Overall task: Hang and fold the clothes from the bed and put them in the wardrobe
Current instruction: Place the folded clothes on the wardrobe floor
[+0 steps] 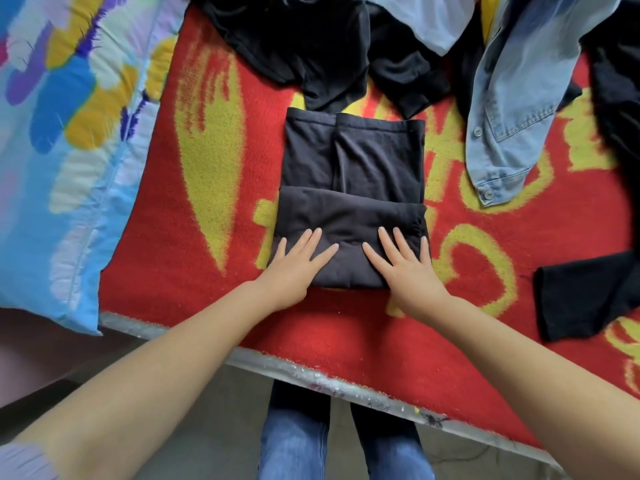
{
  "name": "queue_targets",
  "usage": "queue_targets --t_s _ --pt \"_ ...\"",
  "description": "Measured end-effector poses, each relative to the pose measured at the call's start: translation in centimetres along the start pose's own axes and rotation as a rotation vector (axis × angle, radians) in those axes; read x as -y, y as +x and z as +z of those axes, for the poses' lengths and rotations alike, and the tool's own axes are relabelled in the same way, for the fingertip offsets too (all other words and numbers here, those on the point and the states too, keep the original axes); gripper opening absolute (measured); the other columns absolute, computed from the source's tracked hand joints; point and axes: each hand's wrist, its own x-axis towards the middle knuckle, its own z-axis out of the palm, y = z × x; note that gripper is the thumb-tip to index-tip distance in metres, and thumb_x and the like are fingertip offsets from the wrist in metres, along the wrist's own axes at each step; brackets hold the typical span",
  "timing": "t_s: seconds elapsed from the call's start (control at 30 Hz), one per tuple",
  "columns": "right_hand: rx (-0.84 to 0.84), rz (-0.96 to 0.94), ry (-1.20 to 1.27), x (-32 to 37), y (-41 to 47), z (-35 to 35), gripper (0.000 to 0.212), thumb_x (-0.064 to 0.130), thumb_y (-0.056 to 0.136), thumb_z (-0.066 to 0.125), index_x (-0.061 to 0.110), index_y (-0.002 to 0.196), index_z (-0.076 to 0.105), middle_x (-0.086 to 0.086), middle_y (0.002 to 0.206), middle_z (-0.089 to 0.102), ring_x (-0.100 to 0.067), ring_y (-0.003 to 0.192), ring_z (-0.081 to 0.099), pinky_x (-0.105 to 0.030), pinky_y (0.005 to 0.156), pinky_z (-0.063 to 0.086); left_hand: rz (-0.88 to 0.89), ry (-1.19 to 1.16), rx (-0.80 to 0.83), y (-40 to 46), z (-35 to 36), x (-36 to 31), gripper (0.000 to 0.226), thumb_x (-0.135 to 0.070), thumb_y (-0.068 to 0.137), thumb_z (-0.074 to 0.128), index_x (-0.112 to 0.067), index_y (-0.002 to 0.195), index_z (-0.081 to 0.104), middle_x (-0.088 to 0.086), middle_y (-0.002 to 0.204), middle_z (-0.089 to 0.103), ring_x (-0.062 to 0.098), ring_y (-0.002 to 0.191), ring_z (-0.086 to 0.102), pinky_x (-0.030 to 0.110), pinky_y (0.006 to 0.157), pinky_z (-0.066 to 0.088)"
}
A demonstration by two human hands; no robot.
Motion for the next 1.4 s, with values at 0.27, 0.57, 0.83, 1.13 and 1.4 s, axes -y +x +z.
queue_targets --t_s 0.27,0.57,0.83,1.13,1.4 --pt "0.419 -0.126 0.561 -5.6 -0.7 -11.8 0.03 0.002 0.077 0.043 0.025 0.086 0.06 0.001 0.071 0.069 -0.019 0.067 0.065 -0.034 0.065 0.051 0.086 -0.539 0.301 -1.4 -11.7 3.3 0.014 -0.004 0.076 0.05 -0.009 0.084 0.061 -0.002 0.066 0.055 0.008 0.055 0.05 0.018 0.049 0.037" --pt "-0.373 0.563 1.359 -6.1 5.8 -5.2 0.042 0.055 0.088 0.057 0.022 0.114 0.051 0.006 0.106 0.058 -0.011 0.093 0.055 -0.027 0.072 0.038 -0.55 -1.54 -0.387 4.5 -5.5 6.8 0.027 -0.033 0.094 0.056 -0.013 0.111 0.061 0.006 0.115 0.066 0.017 0.095 0.063 0.028 0.075 0.05" --pt "-0.601 0.62 1.096 -4.5 6.7 -3.4 0.024 0.038 0.102 0.038 0.015 0.091 0.038 0.001 0.077 0.05 -0.028 0.075 0.048 -0.034 0.063 0.027 -0.751 -1.004 -0.901 4.8 -2.0 3.5 0.027 -0.023 0.102 0.037 0.0 0.09 0.046 0.031 0.087 0.059 0.047 0.083 0.054 0.035 0.063 0.017" --pt "-0.566 0.485 0.649 -5.1 4.4 -3.6 0.058 0.028 0.097 0.048 0.007 0.147 0.029 -0.019 0.145 0.036 -0.036 0.136 0.031 -0.048 0.107 0.031 -0.798 -0.689 -0.768 2.5 -1.0 4.7 0.038 -0.033 0.098 0.044 -0.008 0.125 0.048 0.021 0.121 0.057 0.04 0.112 0.053 0.046 0.089 0.039" --pt "-0.312 0.032 0.036 1.1 2.6 0.1 0.105 0.019 0.081 0.065 0.03 0.151 -0.012 -0.01 0.161 -0.006 -0.037 0.146 -0.009 -0.068 0.109 -0.004 -0.086 0.102 -0.434 2.7 2.9 -2.0 0.102 -0.031 0.077 0.064 -0.023 0.152 -0.006 0.016 0.159 -0.003 0.032 0.147 0.003 0.07 0.108 0.009"
